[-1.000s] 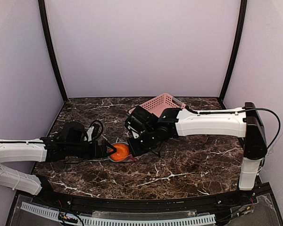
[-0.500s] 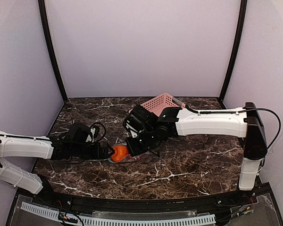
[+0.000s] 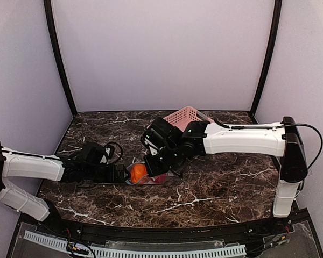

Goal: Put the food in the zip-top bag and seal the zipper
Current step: Adjust the fake fruit in the zipper food storage bag.

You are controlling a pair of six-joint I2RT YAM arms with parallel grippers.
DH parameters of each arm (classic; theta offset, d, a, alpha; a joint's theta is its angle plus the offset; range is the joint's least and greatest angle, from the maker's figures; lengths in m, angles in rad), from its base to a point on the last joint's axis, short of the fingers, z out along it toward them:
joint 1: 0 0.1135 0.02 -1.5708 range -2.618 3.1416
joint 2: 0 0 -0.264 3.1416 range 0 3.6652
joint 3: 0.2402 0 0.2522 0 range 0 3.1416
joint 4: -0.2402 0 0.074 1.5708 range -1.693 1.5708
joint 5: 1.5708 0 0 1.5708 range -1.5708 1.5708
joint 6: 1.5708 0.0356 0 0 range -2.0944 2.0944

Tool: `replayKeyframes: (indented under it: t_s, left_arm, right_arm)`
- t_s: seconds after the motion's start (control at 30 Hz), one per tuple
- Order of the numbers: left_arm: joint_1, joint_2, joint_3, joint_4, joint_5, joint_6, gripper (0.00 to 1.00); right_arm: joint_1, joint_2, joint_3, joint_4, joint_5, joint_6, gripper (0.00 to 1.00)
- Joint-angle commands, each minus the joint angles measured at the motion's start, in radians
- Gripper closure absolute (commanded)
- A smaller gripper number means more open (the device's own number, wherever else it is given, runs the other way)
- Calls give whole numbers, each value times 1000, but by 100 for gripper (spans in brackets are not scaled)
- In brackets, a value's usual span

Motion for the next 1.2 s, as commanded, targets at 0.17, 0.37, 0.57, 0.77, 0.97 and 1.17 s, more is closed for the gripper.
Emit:
replayKeyframes:
  t_s: [0.17, 0.37, 0.57, 0.77, 0.97, 1.17]
  left_arm:
    - [-4, -277, 90, -182, -3, 41, 1]
    - [-9, -268, 127, -181, 137, 64, 1]
    - [-42, -173, 176, -178, 229, 146, 1]
    - [-83, -147, 176, -159, 223, 220, 1]
    - [-84, -94, 177, -196, 157, 263, 1]
    - [-84, -67, 189, -230, 68, 275, 1]
  right_arm:
    - [12, -38, -24, 35, 5, 20, 100]
    - [12, -40, -16, 34, 3, 15, 100]
    - [12, -51, -23, 42, -4, 19, 100]
    - [12, -58, -33, 45, -5, 26, 100]
    - [11, -62, -32, 61, -12, 16, 100]
    - [11, -79, -60, 117, -75, 6, 100]
